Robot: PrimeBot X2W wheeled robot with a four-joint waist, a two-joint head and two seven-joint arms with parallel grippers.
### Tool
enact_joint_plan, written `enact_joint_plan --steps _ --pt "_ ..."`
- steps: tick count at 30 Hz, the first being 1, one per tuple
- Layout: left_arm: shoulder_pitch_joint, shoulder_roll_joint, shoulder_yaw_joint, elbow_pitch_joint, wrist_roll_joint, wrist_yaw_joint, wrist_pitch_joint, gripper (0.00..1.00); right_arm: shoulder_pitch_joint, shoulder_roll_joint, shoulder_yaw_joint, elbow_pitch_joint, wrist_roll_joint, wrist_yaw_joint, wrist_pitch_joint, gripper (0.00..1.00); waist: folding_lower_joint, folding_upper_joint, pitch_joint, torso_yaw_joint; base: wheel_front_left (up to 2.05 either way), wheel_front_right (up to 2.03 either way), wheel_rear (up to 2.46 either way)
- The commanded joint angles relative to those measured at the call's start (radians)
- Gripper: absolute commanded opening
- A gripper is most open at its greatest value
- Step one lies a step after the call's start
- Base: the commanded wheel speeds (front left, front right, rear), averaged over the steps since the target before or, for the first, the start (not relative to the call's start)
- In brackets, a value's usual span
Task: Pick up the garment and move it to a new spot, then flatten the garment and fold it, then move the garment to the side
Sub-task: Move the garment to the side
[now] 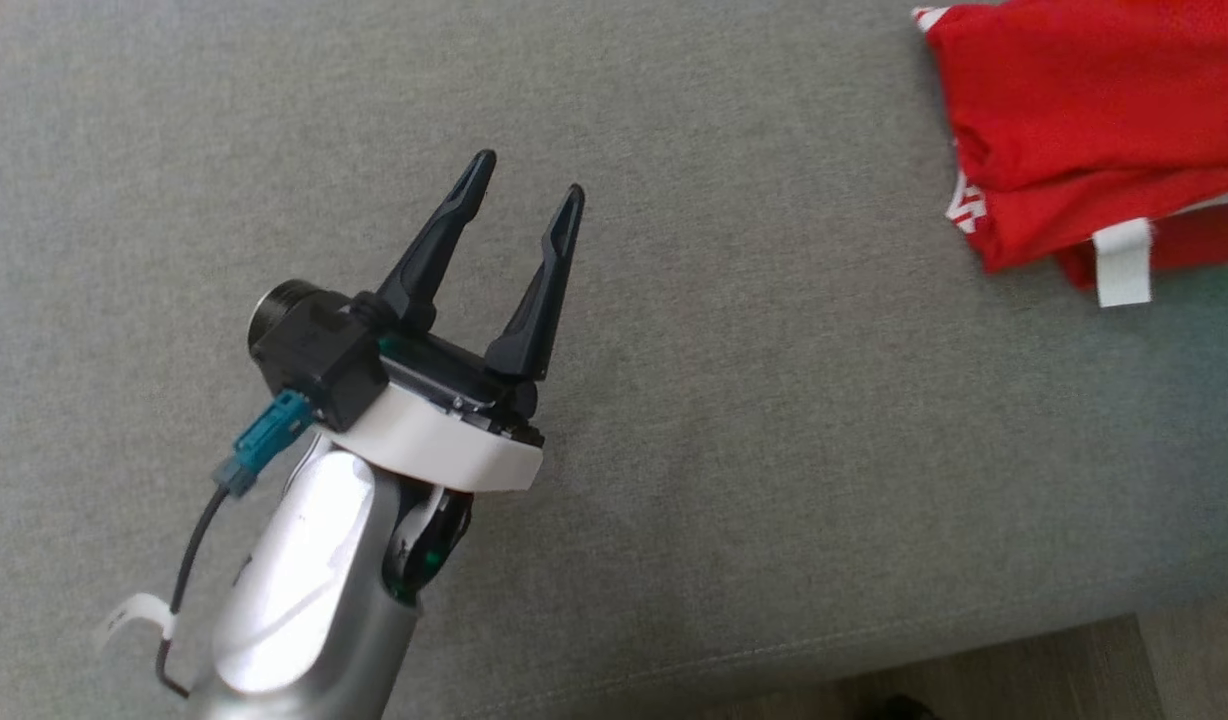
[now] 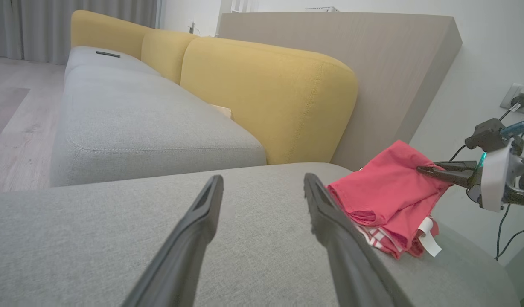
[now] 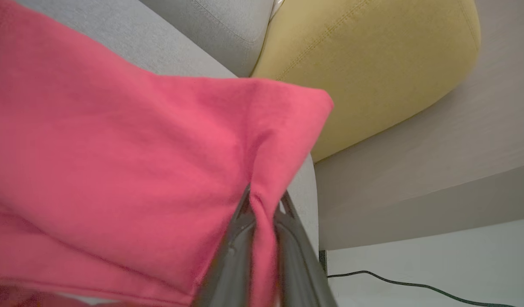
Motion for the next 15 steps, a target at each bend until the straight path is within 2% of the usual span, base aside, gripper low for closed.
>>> enact_joint_plan --steps 1,4,5,6,15 --pt "-0.031 0.018 0.031 -0.039 -0.009 -0.006 -0.005 1.00 0.032 -0.041 -0.022 -0.022 -0.014 -0.001 0.006 0.00 -0.0002 0.0000 0.012 0.002 0.00 0.00 0.00" --pt "-0.034 0.022 0.033 -0.038 -0.010 -0.006 -0.005 1.00 0.051 -0.027 -0.069 -0.031 -0.034 -0.001 0.018 0.00 -0.0002 0.0000 0.016 0.000 0.00 0.00 0.00" --pt "-0.035 0.023 0.034 -0.036 -0.011 -0.006 -0.005 1.00 0.054 -0.023 -0.084 -0.037 -0.043 -0.001 0.019 0.44 -0.0002 0.0000 0.015 -0.001 0.00 0.00 0.00" --pt "-0.035 0.023 0.035 -0.035 -0.012 -0.006 -0.005 1.00 0.057 -0.015 -0.102 -0.041 -0.049 -0.001 0.022 1.00 -0.0002 0.0000 0.011 -0.001 0.00 0.00 0.00" --pt "-0.016 0.017 0.058 -0.027 -0.020 -0.006 -0.005 1.00 0.091 0.045 -0.194 -0.106 -0.106 -0.001 0.039 1.00 -0.0002 0.0000 -0.053 0.001 0.00 0.00 0.00"
